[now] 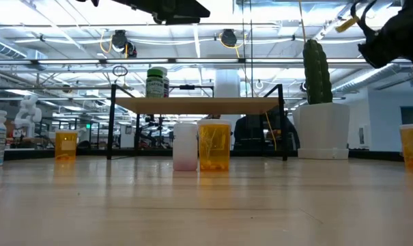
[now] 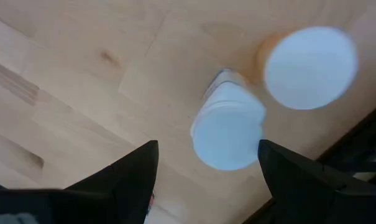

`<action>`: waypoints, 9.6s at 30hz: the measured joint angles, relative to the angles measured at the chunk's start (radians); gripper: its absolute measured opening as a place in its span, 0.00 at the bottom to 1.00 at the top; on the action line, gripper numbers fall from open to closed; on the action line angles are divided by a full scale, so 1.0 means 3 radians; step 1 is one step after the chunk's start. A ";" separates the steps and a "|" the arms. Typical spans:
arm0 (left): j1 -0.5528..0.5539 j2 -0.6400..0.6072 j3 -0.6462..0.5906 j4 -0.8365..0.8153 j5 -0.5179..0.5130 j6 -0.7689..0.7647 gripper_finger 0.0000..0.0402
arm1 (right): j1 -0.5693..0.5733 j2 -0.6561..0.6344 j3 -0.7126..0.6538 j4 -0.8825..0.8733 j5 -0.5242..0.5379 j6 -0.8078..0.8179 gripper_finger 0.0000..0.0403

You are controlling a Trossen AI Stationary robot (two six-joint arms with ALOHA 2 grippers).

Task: Pick and place medicine bottles onto shelf by color
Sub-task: Put the white blue pill bottle on the shelf

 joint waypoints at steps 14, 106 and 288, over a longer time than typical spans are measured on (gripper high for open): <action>0.0000 0.0000 0.0000 0.0065 0.0001 0.0006 0.87 | 0.0043 0.0027 -0.0098 -0.0025 0.0076 0.0017 0.60; -0.1008 0.0204 0.0001 -0.0559 0.0240 0.1541 0.87 | -0.1498 0.1236 -0.0085 0.5732 0.0193 -0.1265 0.42; 0.1019 -0.0397 -0.0005 -0.1702 0.0416 -0.0390 0.48 | -0.0556 0.0514 -0.1477 0.6782 0.1824 -0.5461 0.65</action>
